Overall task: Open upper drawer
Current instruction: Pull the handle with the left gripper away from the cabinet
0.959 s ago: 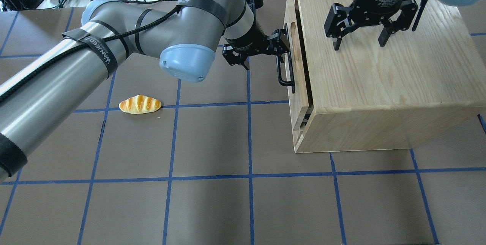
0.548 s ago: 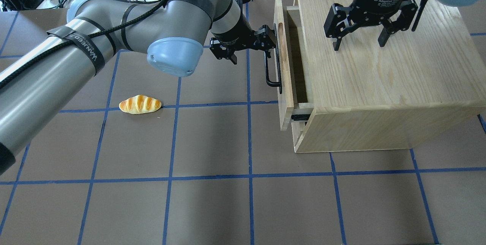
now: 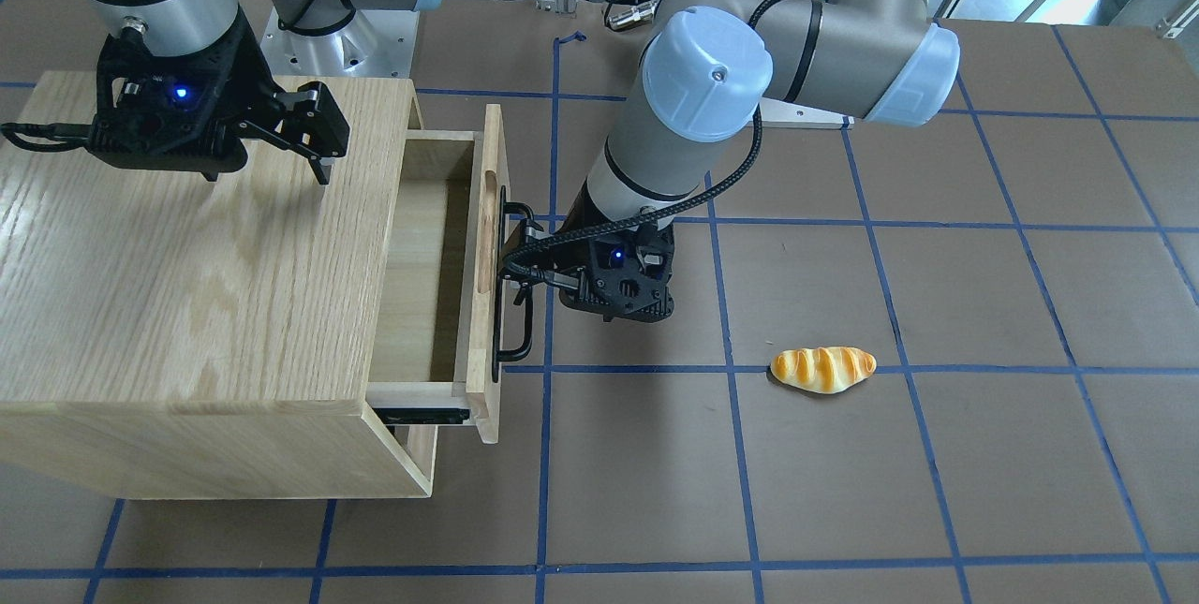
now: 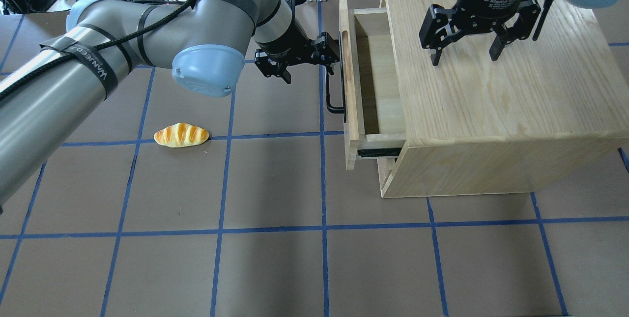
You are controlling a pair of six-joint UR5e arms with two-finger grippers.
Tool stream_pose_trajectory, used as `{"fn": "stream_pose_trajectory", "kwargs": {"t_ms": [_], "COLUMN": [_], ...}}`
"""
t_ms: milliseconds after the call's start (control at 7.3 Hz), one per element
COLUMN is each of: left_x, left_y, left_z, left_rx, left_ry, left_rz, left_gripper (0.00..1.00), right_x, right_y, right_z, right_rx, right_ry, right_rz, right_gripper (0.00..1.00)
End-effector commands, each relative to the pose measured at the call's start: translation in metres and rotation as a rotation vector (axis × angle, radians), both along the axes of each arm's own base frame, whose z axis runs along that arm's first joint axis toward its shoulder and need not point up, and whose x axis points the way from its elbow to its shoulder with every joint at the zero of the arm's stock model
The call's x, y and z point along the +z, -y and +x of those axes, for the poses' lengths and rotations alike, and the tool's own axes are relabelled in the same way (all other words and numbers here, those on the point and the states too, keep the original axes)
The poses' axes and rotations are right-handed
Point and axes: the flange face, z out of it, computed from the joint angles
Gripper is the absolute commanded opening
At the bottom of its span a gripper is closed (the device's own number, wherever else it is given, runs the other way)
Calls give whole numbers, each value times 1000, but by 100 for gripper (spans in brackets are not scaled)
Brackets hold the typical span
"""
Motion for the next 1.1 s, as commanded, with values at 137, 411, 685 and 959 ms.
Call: {"fn": "stream_pose_trajectory", "kwargs": {"t_ms": [137,411,685,959], "left_x": [3,12,11,10], "left_y": [0,-2,4,10], "left_z": [36,55,78,99], "left_rx": [12,0,-10,-7], "left_ry": [7,14,19,24], "left_rz": [11,24,35,44], "left_gripper": [100,100,100,100], "right_x": [0,0,0,0], "right_y": [0,0,0,0], "right_z": [-1,0,0,0], "right_rx": [0,0,0,1], "right_ry": [0,0,0,0], "right_rz": [1,-1,-1,-1], "right_gripper": [100,100,100,100]}}
